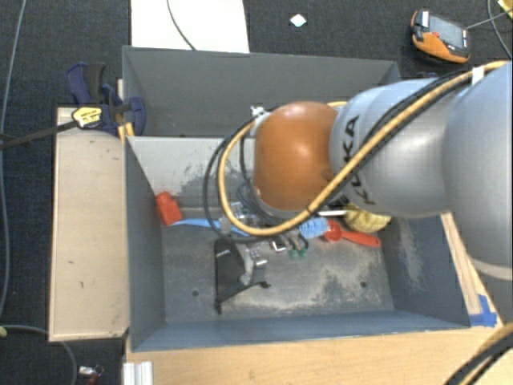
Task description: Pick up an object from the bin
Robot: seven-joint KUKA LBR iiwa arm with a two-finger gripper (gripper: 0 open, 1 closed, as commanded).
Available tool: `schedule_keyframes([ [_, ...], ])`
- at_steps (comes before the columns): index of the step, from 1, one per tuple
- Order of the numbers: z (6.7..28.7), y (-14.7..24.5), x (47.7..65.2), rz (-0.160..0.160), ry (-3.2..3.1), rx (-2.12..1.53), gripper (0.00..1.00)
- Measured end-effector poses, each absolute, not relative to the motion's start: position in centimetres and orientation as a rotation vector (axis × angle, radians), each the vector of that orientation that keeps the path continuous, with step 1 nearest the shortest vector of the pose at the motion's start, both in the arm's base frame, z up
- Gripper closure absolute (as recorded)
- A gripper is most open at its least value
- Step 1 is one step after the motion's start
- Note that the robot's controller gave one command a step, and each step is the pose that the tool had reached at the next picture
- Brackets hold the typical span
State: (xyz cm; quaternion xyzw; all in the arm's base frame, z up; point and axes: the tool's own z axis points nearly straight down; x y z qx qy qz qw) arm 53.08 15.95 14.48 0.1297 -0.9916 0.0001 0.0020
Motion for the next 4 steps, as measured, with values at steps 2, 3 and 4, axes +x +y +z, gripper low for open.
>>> schedule_keyframes([
  [2,6.7,14.6,53.0,-0.002,-2.976,0.986,0.00],
  [3,6.8,14.8,51.7,0.001,-3.113,0.297,1.00],
  [4,6.8,14.8,51.7,0.001,-3.113,0.296,1.00],
])
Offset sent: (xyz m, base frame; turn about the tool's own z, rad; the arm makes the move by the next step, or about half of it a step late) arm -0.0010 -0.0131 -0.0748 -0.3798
